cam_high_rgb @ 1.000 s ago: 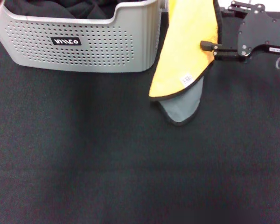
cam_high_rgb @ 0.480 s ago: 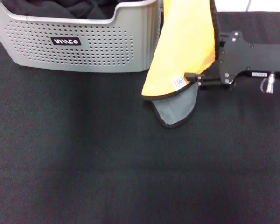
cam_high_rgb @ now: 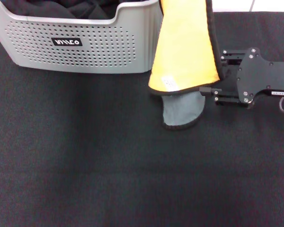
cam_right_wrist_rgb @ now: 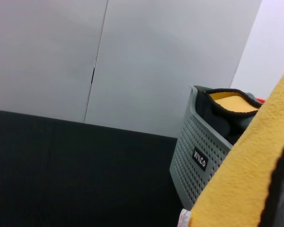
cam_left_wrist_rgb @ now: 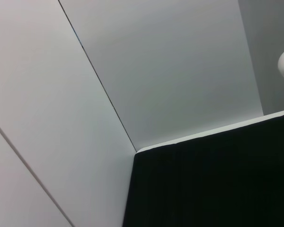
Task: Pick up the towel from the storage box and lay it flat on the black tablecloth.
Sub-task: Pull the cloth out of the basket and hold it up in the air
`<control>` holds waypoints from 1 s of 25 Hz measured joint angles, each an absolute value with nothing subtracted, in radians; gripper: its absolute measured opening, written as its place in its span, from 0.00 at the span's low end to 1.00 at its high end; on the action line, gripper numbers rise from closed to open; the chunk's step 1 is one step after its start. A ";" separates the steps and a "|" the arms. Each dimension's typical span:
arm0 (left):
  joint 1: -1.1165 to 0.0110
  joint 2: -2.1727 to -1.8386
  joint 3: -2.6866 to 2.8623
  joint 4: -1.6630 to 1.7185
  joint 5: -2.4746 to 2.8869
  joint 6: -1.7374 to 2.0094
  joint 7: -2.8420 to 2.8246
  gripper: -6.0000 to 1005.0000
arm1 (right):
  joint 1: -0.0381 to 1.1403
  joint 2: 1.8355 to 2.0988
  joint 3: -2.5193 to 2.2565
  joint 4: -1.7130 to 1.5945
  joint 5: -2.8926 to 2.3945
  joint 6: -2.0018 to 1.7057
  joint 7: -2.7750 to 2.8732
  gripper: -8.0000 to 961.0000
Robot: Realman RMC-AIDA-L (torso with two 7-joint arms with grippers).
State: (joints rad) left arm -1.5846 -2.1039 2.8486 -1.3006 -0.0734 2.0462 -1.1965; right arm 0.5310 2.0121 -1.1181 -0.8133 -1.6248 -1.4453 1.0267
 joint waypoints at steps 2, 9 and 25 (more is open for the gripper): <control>-1.585 -2.104 2.849 -1.301 -0.074 2.046 -1.196 0.02 | 0.526 2.011 -1.118 -0.814 -1.624 -1.445 1.035 0.63; -1.585 -2.107 2.849 -1.300 -0.074 2.046 -1.195 0.02 | 0.522 2.013 -1.117 -0.803 -1.626 -1.427 1.040 0.62; -1.587 -2.108 2.849 -1.298 -0.082 2.046 -1.182 0.02 | 0.530 2.009 -1.117 -0.764 -1.630 -1.374 1.040 0.53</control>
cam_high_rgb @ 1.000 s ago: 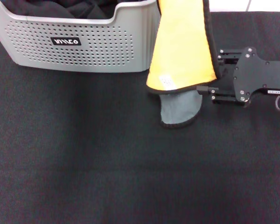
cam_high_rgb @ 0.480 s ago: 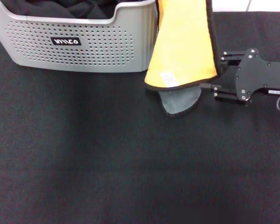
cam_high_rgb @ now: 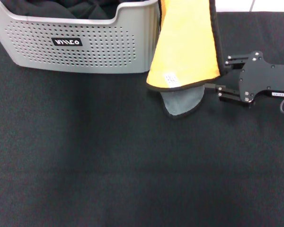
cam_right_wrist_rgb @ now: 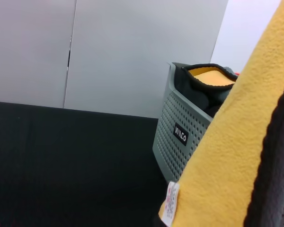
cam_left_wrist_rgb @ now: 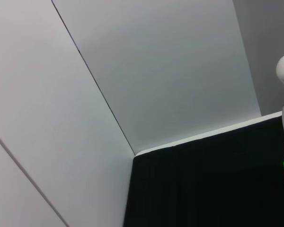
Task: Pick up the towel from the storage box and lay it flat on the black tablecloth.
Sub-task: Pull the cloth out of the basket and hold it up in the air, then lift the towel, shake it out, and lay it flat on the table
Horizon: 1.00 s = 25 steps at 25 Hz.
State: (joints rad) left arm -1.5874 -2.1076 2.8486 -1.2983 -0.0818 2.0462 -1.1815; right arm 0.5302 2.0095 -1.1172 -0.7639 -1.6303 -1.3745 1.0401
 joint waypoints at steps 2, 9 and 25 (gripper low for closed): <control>-1.586 -2.108 2.849 -1.298 -0.086 2.047 -1.181 0.02 | 0.529 2.009 -1.117 -0.764 -1.631 -1.374 1.040 0.52; -1.585 -2.108 2.849 -1.290 -0.089 2.048 -1.180 0.02 | 0.525 2.011 -1.117 -0.764 -1.628 -1.352 1.041 0.42; -1.560 -2.106 2.849 -1.294 -0.089 2.046 -1.177 0.02 | 0.518 2.014 -1.100 -0.775 -1.607 -1.324 1.055 0.04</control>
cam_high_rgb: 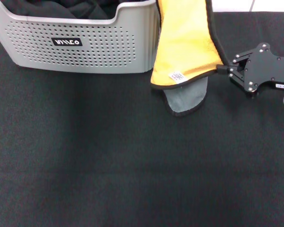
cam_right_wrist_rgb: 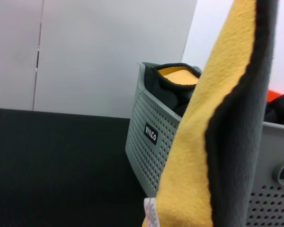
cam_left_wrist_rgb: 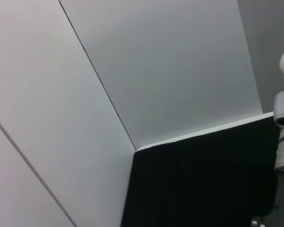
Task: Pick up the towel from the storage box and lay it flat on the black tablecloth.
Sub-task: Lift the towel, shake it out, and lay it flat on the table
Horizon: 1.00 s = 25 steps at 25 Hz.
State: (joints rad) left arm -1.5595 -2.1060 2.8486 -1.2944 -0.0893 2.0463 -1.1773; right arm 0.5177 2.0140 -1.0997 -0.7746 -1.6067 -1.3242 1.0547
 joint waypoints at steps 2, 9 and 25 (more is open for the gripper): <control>-1.538 -2.106 2.849 -1.290 -0.093 2.046 -1.169 0.02 | 0.516 2.014 -1.100 -0.777 -1.605 -1.324 1.060 0.01; -1.448 -2.107 2.849 -1.267 -0.136 2.047 -1.172 0.02 | 0.435 2.014 -1.106 -0.990 -1.610 -1.360 1.214 0.01; -1.152 -2.104 2.848 -1.133 -0.368 2.056 -1.260 0.02 | 0.238 2.013 -1.100 -1.561 -1.614 -1.460 1.574 0.01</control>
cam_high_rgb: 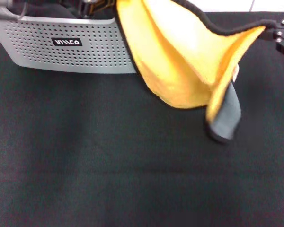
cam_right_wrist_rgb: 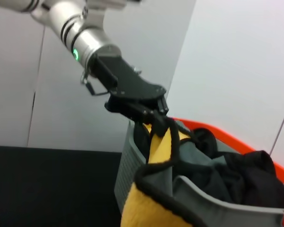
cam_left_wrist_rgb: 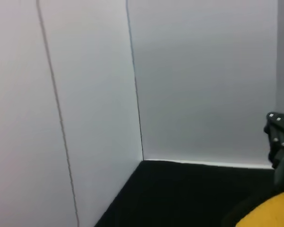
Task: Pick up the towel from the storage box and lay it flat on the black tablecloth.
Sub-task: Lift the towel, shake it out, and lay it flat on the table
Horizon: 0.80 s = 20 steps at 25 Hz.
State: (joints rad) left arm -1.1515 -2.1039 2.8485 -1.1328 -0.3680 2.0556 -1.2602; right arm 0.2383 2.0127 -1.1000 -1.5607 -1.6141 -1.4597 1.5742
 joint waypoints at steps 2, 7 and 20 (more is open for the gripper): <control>-1.106 -2.101 2.849 -1.104 -0.396 2.058 -1.265 0.02 | 0.226 2.012 -1.100 -1.610 -1.614 -1.476 1.619 0.01; -1.013 -2.098 2.850 -1.037 -0.411 2.063 -1.266 0.02 | 0.193 2.009 -1.074 -1.732 -1.612 -1.561 1.734 0.01; -0.846 -2.072 2.850 -0.826 -0.405 2.068 -1.267 0.02 | 0.147 2.014 -1.030 -1.946 -1.590 -1.739 1.931 0.01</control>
State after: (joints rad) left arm -0.8460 -2.0722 2.8501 -0.8264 -0.4054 2.0678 -1.2673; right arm 0.1470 2.0144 -1.0302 -1.9463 -1.5896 -1.7386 1.9309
